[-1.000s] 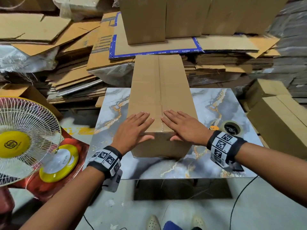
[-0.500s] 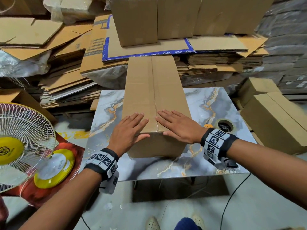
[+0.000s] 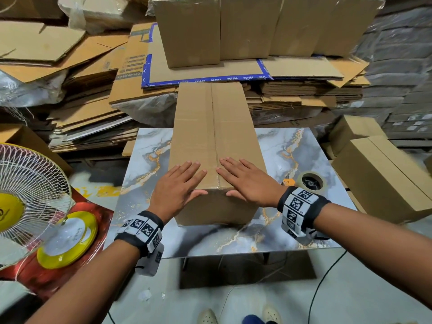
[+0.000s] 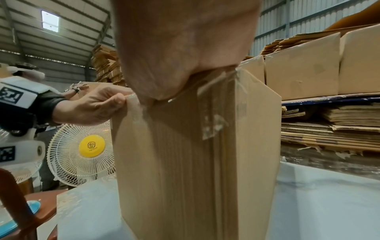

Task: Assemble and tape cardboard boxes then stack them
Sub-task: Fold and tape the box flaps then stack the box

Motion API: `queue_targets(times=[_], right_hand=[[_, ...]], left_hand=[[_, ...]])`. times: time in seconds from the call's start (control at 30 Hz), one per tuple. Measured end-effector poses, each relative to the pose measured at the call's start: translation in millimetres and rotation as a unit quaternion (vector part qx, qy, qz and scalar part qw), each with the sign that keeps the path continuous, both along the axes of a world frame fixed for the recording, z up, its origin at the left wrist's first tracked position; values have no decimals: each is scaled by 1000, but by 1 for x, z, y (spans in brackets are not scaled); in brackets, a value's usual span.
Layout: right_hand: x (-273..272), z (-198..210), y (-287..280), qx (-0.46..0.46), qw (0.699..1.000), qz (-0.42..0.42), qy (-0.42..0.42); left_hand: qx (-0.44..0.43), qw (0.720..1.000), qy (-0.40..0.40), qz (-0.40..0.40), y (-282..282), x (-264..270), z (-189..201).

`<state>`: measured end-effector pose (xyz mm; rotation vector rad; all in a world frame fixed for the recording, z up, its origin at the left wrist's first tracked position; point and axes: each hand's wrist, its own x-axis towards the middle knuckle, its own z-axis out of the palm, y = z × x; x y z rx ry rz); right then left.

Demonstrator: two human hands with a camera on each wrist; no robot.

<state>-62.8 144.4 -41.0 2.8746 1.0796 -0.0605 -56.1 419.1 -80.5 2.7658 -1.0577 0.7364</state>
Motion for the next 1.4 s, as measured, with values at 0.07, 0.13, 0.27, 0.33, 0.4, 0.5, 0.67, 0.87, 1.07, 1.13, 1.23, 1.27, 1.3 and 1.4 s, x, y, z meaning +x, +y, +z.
queue_targets(times=[0.07, 0.13, 0.27, 0.33, 0.4, 0.5, 0.67, 0.87, 1.07, 1.13, 1.23, 1.27, 1.3, 1.4], right_hand=[[0, 2, -1, -5, 1000, 9, -1], [-3, 3, 0, 12, 1000, 1, 3], [-4, -2, 5, 26, 999, -7, -29], [-1, -2, 1, 4, 1000, 4, -16], [1, 0, -4, -16, 1000, 8, 12], [-2, 6, -6, 2, 999, 7, 32], [-17, 18, -30, 92, 989, -84, 83], [-33, 2, -100, 278, 937, -143, 155], [-33, -9, -110, 231, 962, -99, 104], [-33, -14, -113, 216, 970, -79, 79], [-33, -29, -117, 241, 968, -51, 49], [-32, -34, -117, 249, 966, -50, 39], [-32, -37, -117, 255, 965, -51, 29], [-31, -43, -113, 275, 960, -47, 11]], left_hand=[[2, 1000, -4, -2, 0, 0, 0], [3, 1000, -3, -4, 1, -1, 0], [0, 1000, 2, -4, 1, -1, 0], [5, 1000, 9, -7, 1, 0, -1], [11, 1000, 18, -7, 2, 1, 0], [13, 999, 40, -5, 3, 0, 2], [12, 996, 88, -5, 9, -4, 11], [-9, 988, 152, 36, -6, -14, 28], [-43, 982, 183, -7, -68, -11, 61], [-25, 979, 197, -47, -89, -2, 64], [-2, 975, 209, -74, -111, 11, 62], [3, 974, 212, -77, -116, 15, 61], [6, 973, 217, -75, -119, 18, 59], [11, 973, 223, -58, -120, 20, 54]])
